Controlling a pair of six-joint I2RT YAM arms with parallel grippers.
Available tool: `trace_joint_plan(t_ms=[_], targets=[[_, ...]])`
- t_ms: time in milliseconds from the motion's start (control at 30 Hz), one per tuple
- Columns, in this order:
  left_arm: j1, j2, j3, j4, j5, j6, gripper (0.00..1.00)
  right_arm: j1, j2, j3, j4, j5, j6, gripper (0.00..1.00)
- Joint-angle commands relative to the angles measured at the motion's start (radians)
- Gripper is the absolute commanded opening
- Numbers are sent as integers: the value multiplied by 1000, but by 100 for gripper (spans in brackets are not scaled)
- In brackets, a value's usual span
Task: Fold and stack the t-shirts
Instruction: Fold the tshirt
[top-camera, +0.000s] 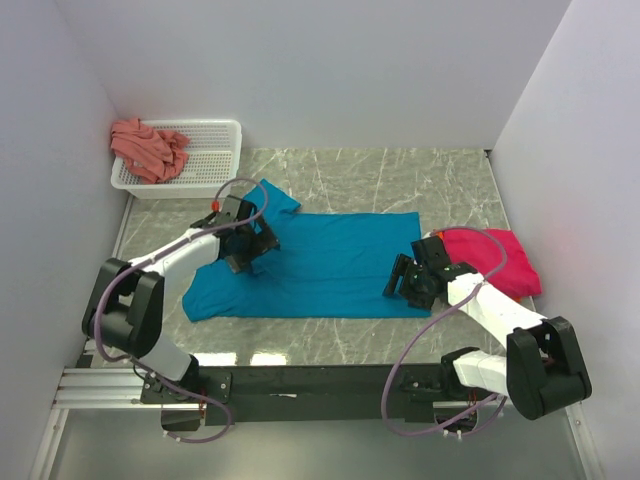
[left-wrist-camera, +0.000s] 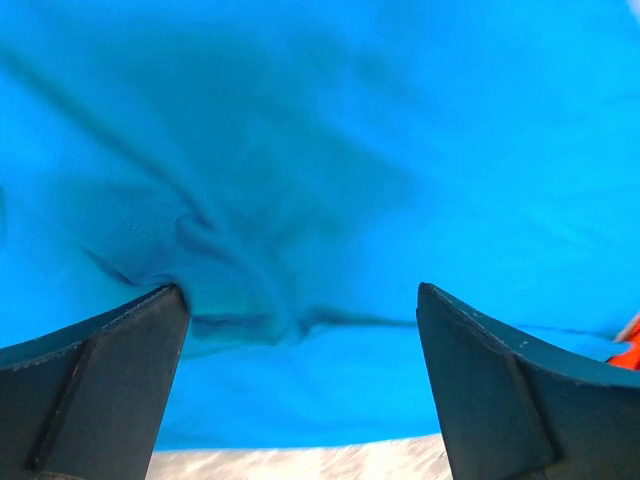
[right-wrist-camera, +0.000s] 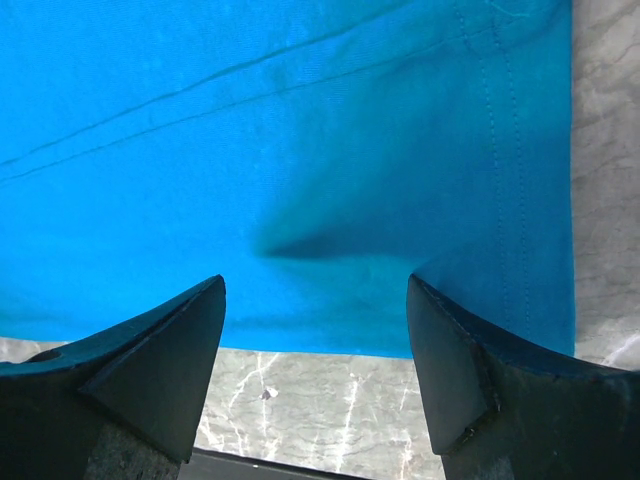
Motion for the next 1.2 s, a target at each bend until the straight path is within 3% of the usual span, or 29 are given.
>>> trace_joint_plan(t_ms=[0, 233, 433, 867, 1067, 1167], targets=[[-6, 52, 80, 57, -30, 42, 100, 2, -22, -4, 28, 36, -7, 79], [-9, 174, 230, 146, -58, 94, 99, 2, -50, 13, 23, 43, -8, 79], [-24, 99, 275, 102, -151, 177, 99, 2, -74, 21, 11, 51, -11, 79], [23, -210, -139, -47, -253, 23, 99, 4, -21, 38, 46, 56, -48, 79], [147, -213, -294, -7, -199, -16, 99, 2, 76, 65, 28, 65, -126, 79], [200, -163, -296, -104, -196, -68, 99, 4, 88, 74, 6, 77, -137, 79]])
